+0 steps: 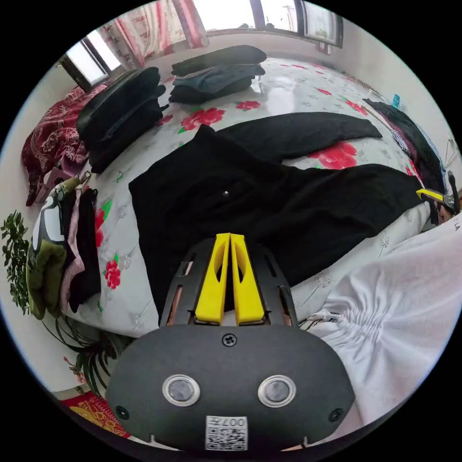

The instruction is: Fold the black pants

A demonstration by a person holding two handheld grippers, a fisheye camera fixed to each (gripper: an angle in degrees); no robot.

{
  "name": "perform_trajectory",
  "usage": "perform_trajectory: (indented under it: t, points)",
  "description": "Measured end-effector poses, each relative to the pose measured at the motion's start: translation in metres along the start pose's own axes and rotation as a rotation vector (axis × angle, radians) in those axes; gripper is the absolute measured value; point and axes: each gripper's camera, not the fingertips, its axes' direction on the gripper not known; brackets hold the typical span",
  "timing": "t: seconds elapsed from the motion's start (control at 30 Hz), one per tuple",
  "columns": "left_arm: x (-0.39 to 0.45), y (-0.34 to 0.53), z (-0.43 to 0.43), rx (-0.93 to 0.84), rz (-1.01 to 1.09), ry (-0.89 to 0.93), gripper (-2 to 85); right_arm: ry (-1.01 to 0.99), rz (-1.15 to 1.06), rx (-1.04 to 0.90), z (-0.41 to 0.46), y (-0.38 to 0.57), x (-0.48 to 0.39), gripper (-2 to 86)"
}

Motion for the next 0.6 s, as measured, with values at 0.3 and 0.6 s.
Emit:
perform_trajectory:
  t: [0.3,0.6]
  points:
    - [-0.021,0.041,0.031,-0.234,-0.046,-0.248,-1.0,-0.043,0.133,0.056,-0.025,-0.013,0.041,0.1]
    - [-0.078,0.015,-0.022,0.094,-0.381,-0.117,-0.9,-0.091,0.14,0.331,-0.031,-0.141,0.063,2.3]
